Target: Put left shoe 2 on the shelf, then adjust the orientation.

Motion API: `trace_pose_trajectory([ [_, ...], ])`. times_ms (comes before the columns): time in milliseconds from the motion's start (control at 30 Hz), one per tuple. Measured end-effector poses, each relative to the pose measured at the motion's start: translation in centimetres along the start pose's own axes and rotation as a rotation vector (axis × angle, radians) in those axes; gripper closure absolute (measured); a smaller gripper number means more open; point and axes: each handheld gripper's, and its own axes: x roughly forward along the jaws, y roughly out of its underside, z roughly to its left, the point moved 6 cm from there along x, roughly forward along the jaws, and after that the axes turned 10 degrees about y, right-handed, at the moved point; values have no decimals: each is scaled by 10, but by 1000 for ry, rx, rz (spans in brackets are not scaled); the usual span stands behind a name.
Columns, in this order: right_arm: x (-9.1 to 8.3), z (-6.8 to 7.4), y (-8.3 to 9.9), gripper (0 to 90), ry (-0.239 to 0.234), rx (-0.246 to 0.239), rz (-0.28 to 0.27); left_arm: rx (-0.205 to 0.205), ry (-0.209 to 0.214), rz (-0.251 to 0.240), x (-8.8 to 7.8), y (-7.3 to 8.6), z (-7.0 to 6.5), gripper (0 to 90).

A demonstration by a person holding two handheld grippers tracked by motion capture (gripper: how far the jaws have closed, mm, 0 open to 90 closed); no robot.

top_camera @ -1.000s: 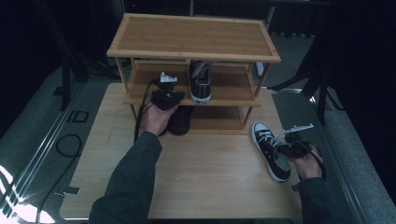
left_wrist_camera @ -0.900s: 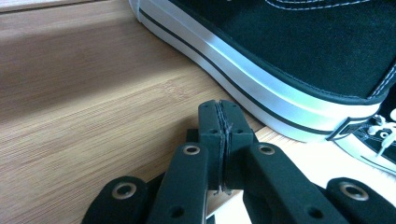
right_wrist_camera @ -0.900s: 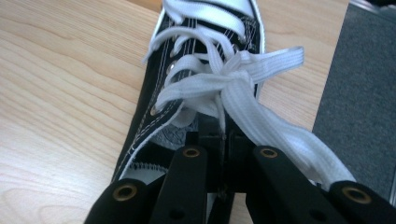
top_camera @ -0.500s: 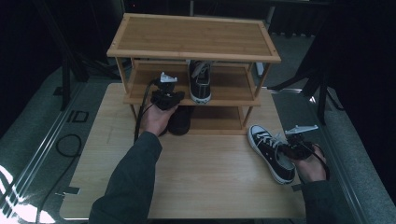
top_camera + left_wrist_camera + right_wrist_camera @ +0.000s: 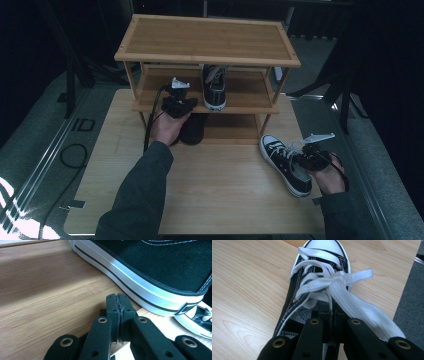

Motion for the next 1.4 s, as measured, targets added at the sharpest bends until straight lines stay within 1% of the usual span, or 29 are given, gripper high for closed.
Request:
trace_pose_trajectory([
  [100,-1,3,-2,881,-5,-12,-5,0,0,-1,0,0,0,886],
  [367,-3,10,-9,880,-45,-45,-22,-1,2,-2,0,0,0,885],
  [533,-2,13,-12,880,-50,-54,-27,-1,0,-3,0,0,0,885],
  [567,-2,16,-15,880,-58,-66,-30,0,0,-2,0,0,0,885],
  [600,-2,17,-16,880,-61,-66,-33,0,1,-2,0,0,0,885],
  [700,-4,21,-20,880,-73,-86,-43,2,2,-1,0,0,0,885],
  [867,-11,27,-28,880,-117,-113,-61,2,2,-3,0,0,0,885],
  [933,-13,27,-30,880,-122,-115,-64,2,2,-3,0,0,0,885],
  [967,-16,29,-35,880,-129,-131,-74,2,1,-3,0,0,0,885],
  [1133,-23,35,-44,880,-123,-176,-81,2,2,-2,0,0,0,885],
  [1367,-32,40,-52,880,-154,-210,-103,4,-1,-1,0,0,0,885],
  [1400,-34,41,-53,880,-159,-208,-104,5,-1,1,0,0,0,885],
])
